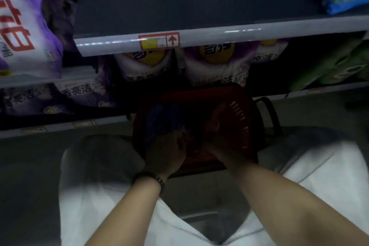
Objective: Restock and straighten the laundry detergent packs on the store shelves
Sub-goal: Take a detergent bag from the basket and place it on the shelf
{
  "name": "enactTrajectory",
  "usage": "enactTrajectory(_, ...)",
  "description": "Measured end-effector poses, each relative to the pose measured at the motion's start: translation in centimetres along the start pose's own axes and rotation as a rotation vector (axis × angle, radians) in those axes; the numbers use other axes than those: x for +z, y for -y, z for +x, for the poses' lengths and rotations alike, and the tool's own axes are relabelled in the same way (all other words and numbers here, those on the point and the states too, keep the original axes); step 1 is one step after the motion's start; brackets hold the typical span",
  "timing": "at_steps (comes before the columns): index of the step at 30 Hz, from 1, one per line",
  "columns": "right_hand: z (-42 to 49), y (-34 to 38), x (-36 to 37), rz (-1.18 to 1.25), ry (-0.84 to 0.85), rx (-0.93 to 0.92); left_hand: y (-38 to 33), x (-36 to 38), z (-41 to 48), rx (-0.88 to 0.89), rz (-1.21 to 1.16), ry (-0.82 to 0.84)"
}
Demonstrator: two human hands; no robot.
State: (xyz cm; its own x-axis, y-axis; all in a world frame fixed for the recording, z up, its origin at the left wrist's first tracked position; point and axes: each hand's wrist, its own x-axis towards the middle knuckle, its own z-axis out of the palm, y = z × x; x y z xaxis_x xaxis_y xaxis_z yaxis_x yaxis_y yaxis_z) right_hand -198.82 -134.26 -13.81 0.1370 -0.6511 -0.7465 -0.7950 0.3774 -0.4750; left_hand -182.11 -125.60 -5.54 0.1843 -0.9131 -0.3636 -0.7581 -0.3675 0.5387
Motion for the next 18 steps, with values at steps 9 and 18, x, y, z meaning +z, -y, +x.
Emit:
enactTrajectory(9, -9.4, -0.9, -6.6, 0.421, -0.185, -0.136, -1.9, -0.1, -1.9, 0.059, -0.020, 0.063)
enactTrajectory(18, -19.0, 0.2, -13.0, 0.690, -0.197, -0.492, -3.2, -0.4, -3.6, 0.066, -0.047, 0.184)
